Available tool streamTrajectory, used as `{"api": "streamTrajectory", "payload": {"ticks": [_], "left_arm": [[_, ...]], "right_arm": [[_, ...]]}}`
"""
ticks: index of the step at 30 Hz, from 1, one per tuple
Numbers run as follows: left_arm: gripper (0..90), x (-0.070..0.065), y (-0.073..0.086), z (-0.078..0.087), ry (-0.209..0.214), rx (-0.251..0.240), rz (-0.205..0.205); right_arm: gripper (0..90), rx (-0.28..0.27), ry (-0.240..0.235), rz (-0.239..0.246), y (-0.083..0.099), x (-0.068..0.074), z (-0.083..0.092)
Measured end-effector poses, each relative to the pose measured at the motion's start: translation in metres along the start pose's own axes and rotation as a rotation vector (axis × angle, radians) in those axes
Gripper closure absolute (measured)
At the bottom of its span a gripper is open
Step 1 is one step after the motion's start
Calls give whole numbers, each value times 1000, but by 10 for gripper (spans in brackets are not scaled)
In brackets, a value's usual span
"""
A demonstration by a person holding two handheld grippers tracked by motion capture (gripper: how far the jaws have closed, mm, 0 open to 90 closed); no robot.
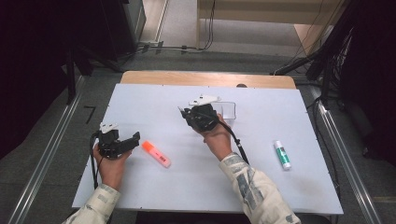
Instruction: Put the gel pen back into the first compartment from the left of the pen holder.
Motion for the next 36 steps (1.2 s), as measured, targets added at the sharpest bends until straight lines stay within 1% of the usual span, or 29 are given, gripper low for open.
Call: {"api": "streamTrajectory", "payload": {"ticks": [13, 18, 22, 27, 30, 36], "left_arm": [[176, 0, 0, 0, 0, 2, 0], [176, 0, 0, 0, -1, 1, 2], [176, 1, 0, 0, 1, 0, 3], [176, 0, 0, 0, 1, 0, 3], [176, 1, 0, 0, 2, 1, 3], [176, 0, 0, 0, 4, 0, 3]], "right_arm": [[786, -13, 29, -23, -15, -18, 0], [786, -10, 43, -39, -20, -27, -4], [786, -13, 45, -56, -23, -34, -6], [786, -12, 63, -68, -27, -42, -10], [786, -7, 71, -74, -29, -46, -14], [786, -1, 87, -69, -36, -52, -20]]}}
Point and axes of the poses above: each handheld gripper's, and its own axes: z roughly backward along the jaws, y roughly out of its underside, x roughly to its left, the point moved 5 cm from there along -z, roughly forward along the jaws, and after that the axes turned 5 degrees about y, right-handed, at the moved point
